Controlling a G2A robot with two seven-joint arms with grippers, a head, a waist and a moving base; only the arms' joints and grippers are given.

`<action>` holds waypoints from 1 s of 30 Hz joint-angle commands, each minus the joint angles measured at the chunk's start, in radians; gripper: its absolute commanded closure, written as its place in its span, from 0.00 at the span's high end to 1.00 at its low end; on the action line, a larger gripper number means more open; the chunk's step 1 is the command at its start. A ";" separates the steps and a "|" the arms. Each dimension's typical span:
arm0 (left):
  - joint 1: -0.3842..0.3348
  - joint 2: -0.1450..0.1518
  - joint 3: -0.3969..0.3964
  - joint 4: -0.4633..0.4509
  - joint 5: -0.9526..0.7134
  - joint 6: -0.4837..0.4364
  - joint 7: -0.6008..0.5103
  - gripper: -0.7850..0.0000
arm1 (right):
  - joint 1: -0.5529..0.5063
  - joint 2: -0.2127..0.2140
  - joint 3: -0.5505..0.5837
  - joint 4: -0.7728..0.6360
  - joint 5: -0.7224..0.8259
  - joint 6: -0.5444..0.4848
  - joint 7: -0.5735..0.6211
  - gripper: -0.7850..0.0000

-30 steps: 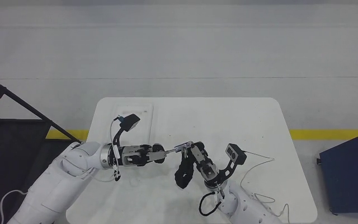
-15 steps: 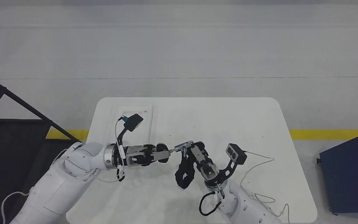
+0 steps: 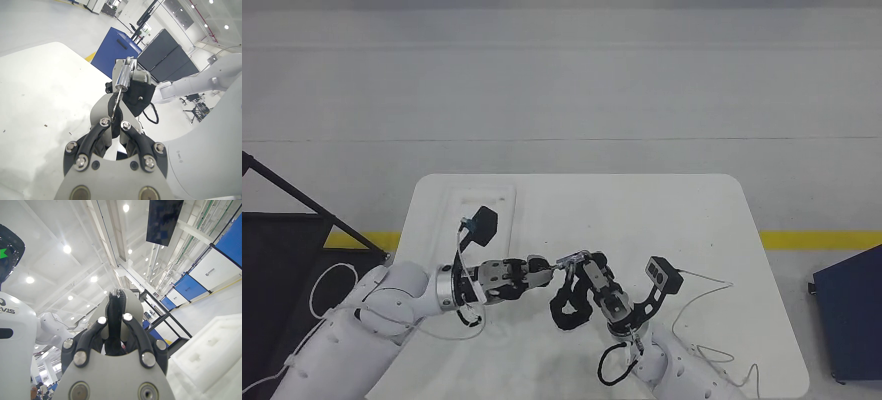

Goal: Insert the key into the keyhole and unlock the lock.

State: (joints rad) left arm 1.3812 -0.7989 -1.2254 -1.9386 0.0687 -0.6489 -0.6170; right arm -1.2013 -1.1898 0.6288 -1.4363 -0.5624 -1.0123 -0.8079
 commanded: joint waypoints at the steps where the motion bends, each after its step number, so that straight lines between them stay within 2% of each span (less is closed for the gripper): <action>1: 0.028 0.000 -0.013 -0.007 0.039 -0.012 0.033 0.00 | 0.000 0.000 0.000 0.000 0.000 0.000 0.000 0.00; 6: 0.077 0.000 -0.048 -0.040 0.166 -0.031 0.099 0.00 | 0.000 0.000 0.000 0.000 0.000 0.000 0.000 0.00; 16: 0.171 -0.016 -0.065 -0.135 0.496 0.053 0.313 0.00 | 0.000 0.000 0.000 0.000 0.000 0.000 0.000 0.00; 19: 0.192 -0.026 -0.056 -0.170 0.641 0.131 0.426 0.00 | 0.000 0.000 0.000 0.000 0.000 0.000 0.000 0.00; 25: 0.280 -0.046 -0.005 -0.219 0.974 0.312 0.705 0.00 | 0.000 0.000 0.000 0.000 0.000 0.000 0.000 0.00; 30: 0.307 -0.059 0.045 -0.227 1.200 0.447 0.764 0.00 | 0.000 0.000 0.000 0.000 0.000 0.000 0.000 0.00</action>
State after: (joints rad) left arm 1.6870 -0.8554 -1.1913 -2.1643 1.2173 -0.2322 0.1442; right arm -1.2013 -1.1897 0.6288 -1.4363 -0.5623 -1.0123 -0.8080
